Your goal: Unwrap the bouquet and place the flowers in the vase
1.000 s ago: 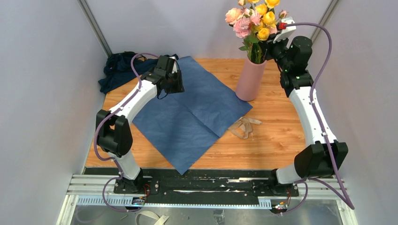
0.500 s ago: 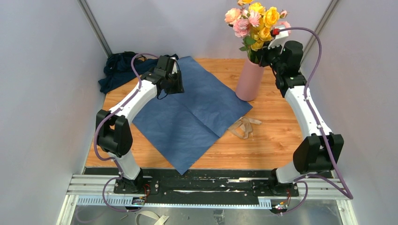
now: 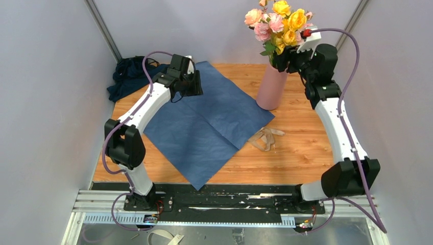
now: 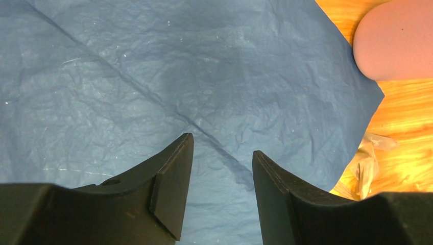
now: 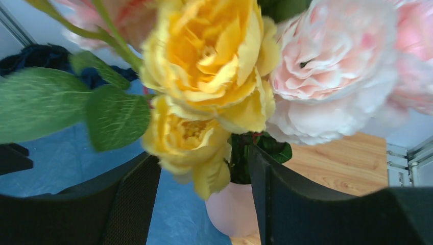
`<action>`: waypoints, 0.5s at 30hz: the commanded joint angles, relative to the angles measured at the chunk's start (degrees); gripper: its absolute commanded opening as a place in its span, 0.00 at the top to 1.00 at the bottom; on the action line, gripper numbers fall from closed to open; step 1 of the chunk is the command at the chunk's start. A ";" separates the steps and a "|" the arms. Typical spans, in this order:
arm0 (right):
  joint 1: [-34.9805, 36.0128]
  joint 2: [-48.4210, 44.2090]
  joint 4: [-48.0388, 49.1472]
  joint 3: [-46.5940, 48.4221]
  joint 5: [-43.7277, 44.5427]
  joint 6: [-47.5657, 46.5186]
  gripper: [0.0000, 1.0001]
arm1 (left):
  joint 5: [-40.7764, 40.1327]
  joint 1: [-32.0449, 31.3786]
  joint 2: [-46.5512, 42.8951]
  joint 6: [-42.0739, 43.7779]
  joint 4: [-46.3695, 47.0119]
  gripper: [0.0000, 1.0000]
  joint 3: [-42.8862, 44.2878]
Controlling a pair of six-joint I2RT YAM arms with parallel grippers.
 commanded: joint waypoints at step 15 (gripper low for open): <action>-0.72 -14.46 -10.32 -0.18 9.45 -4.47 0.21 | 0.60 0.15 -0.29 0.43 2.11 0.47 1.47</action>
